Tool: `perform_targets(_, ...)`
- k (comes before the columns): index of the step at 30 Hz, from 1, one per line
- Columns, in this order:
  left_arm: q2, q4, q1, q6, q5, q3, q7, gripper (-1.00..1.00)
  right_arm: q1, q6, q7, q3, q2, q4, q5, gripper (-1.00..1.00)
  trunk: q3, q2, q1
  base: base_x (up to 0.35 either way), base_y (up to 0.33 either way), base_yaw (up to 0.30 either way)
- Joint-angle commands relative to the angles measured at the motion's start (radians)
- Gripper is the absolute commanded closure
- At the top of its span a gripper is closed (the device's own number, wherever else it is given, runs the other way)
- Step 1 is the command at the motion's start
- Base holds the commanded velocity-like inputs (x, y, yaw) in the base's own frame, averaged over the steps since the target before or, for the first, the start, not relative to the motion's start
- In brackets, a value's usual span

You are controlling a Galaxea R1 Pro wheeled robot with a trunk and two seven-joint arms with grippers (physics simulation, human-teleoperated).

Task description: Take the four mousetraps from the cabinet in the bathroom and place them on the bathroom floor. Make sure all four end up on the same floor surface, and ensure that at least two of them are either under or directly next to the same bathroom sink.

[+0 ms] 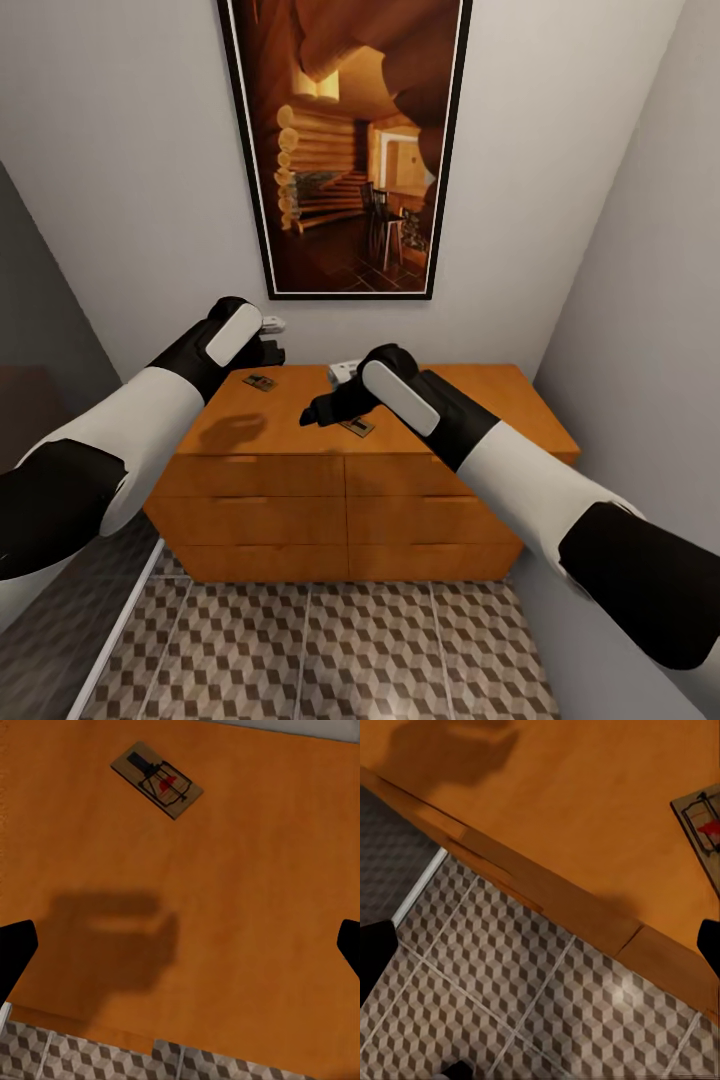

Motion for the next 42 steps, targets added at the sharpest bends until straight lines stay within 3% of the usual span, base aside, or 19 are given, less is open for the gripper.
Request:
perform_targets(1, 0.000, 0.000, 0.000, 0.000, 0.000, 0.000, 0.000, -1.00, -0.001, 0.000, -0.001, 0.000, 0.000, 0.007, 0.000, -1.00, 0.000, 0.000, 0.000, 0.000, 0.000, 0.000)
perform_targets(22, -0.007, 0.001, 0.009, -0.002, 0.000, -0.002, -0.002, -1.00, -0.098, 0.000, -0.060, 0.001, -0.017, 0.125, 0.000, -1.00, 0.000, 0.000, 0.000, 0.045, -0.043, 0.000)
perform_targets(42, -0.001, 0.001, 0.012, 0.001, 0.015, 0.001, -0.006, -1.00, -0.110, 0.000, -0.065, 0.009, -0.014, 0.132, -0.001, -1.00, 0.000, 0.000, 0.000, 0.123, -0.067, 0.000)
